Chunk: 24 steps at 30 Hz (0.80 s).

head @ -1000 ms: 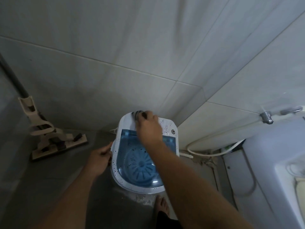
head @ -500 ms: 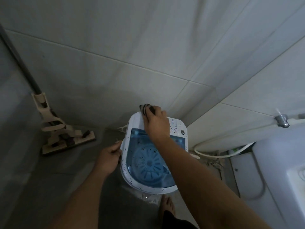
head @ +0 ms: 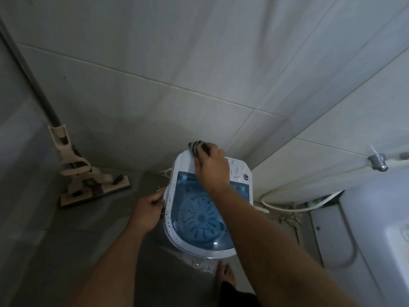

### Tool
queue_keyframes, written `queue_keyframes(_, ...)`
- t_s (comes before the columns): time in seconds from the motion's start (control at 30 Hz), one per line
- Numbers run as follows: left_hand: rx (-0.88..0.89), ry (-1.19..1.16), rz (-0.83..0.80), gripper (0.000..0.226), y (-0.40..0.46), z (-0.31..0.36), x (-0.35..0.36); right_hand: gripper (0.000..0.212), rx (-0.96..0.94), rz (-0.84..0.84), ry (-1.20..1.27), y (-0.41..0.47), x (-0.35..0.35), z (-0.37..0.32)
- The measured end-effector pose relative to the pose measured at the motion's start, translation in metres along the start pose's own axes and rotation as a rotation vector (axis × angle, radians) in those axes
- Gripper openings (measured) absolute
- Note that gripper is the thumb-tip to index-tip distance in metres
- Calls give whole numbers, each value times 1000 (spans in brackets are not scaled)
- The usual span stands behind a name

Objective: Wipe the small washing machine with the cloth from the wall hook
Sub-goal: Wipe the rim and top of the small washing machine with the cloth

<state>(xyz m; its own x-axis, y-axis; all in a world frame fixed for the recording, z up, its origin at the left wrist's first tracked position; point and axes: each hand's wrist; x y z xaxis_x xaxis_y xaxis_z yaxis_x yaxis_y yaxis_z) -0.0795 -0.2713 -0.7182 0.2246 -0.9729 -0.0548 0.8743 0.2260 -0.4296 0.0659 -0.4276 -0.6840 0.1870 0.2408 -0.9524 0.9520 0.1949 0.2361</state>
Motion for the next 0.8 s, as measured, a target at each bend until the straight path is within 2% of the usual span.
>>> queue_keyframes(0.2,-2,37,18,42,2,-1,2,47,-111,-63,-14,-34,20,-42)
queue_keyframes(0.33,-6,41,45,39,4,-3,4,37,-282,-233,136,-20,9,-51)
queue_keyframes(0.4,-14,-6,51,41,3,1,8,36,-193,-199,256,-6,-7,-38)
queue_keyframes(0.47,-11,-22,54,42,3,1,9,37,8,-97,332,10,-21,-10)
queue_keyframes(0.57,-2,-17,50,43,5,-1,8,33,235,-13,305,24,-28,45)
queue_keyframes(0.63,-3,8,51,44,5,-1,8,31,331,-71,247,21,-27,77)
queue_keyframes(0.7,-5,18,44,44,5,0,8,32,333,-149,177,9,-25,93)
queue_keyframes(0.8,-7,35,34,44,6,0,7,34,242,-126,137,-7,-26,98)
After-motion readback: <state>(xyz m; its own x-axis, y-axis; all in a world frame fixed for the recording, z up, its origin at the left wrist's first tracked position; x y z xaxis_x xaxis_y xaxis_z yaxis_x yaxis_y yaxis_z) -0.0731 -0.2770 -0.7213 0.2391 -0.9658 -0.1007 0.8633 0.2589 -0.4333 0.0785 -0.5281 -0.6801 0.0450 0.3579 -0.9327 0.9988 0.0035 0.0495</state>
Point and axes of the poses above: each hand's wrist, its own y-axis towards the middle knuckle, its own x-axis out of the palm, z = x × y, and after that the axes turned 11 degrees about x, right-handed
